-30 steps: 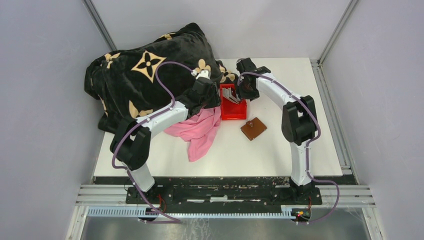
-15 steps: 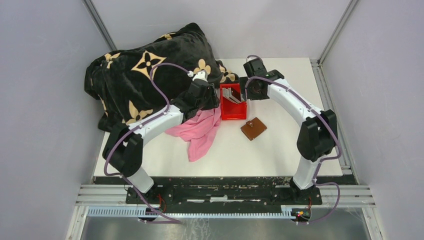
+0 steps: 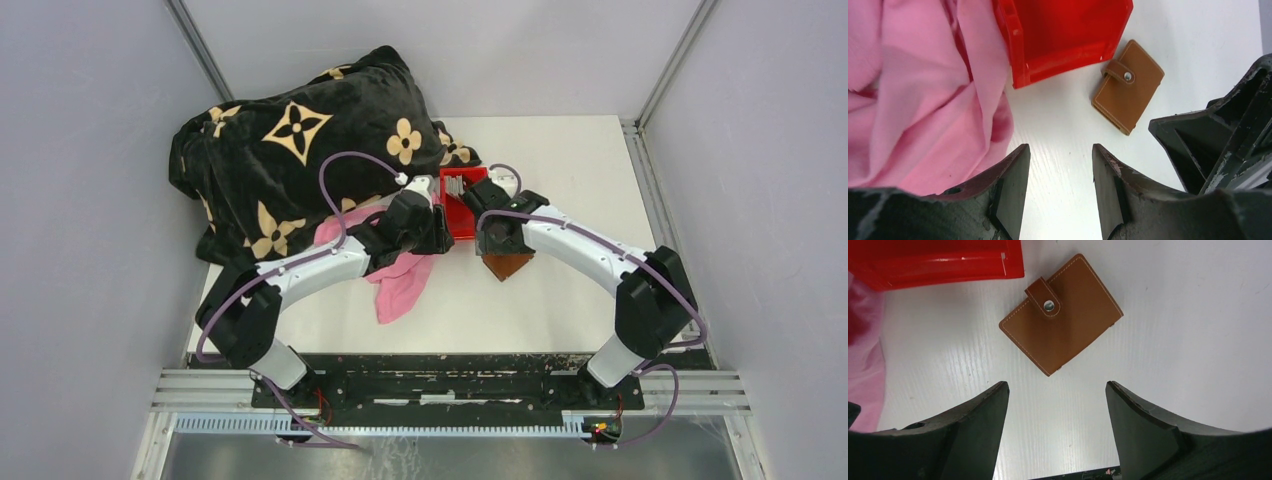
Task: Put the credit cards into the card holder
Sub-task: Move the storage box to the center of the board, then pick up the card holder from the center of the board.
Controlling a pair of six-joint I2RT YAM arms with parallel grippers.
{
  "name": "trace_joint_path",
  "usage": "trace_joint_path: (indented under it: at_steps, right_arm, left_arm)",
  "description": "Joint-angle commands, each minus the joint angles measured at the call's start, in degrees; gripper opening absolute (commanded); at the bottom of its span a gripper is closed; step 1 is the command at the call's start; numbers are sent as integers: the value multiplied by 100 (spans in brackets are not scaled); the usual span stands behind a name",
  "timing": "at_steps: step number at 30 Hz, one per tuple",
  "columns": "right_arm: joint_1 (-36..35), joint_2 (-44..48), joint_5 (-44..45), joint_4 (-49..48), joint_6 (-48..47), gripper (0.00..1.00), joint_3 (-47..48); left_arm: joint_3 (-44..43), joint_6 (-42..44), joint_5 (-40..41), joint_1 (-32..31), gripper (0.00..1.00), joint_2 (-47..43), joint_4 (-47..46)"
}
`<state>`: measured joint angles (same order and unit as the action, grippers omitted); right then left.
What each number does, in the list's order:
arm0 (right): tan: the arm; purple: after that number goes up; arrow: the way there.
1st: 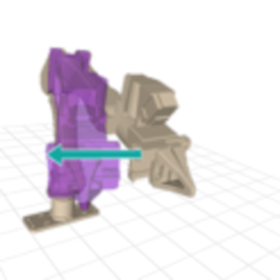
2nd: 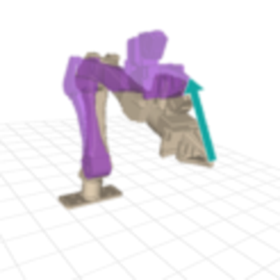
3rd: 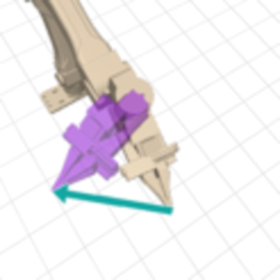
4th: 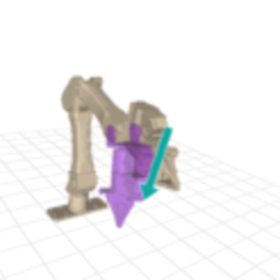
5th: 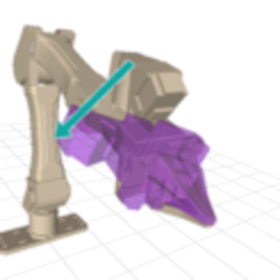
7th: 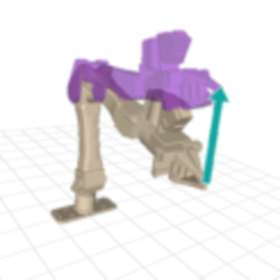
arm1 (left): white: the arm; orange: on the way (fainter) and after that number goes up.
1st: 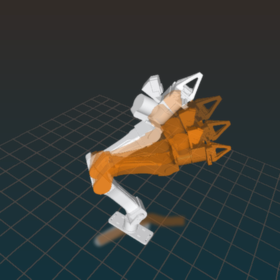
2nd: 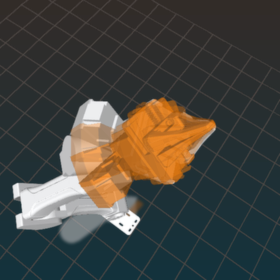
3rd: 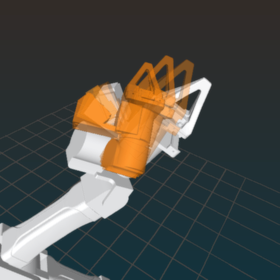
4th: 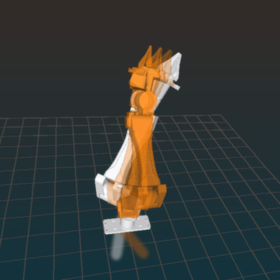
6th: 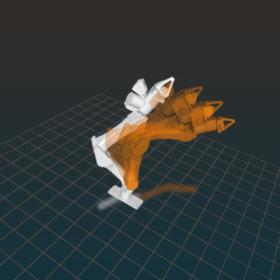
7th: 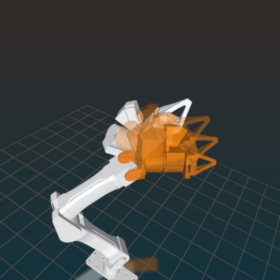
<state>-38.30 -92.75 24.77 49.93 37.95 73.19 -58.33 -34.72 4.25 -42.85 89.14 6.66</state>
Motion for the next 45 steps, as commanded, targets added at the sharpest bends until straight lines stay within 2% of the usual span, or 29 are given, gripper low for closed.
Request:
trace_joint_path:
  at_steps: [1,10,23,32,40,45]
  right_arm:
    - [-330,-118,562,147,782,78,21]
    - [-538,-1281,990,495,1171,81,804]
    - [-540,-2224,1515,686,1338,80,1543]
    - [-539,-2460,1827,623,1460,77,1325]
    - [-538,-2368,2072,471,1385,66,887]
    - [-538,-2194,2024,349,1326,54,508]
  left_arm:
    - [167,-131,-126,-84,56,-281,-355]
    - [782,-188,-190,-99,56,-709,-419]
    - [1297,-172,-435,-101,55,-998,-727]
    - [1350,-93,-513,-98,55,-992,-785]
    - [1311,-104,-545,-101,55,-896,-807]
    - [1291,-159,-541,-101,55,-861,-825]
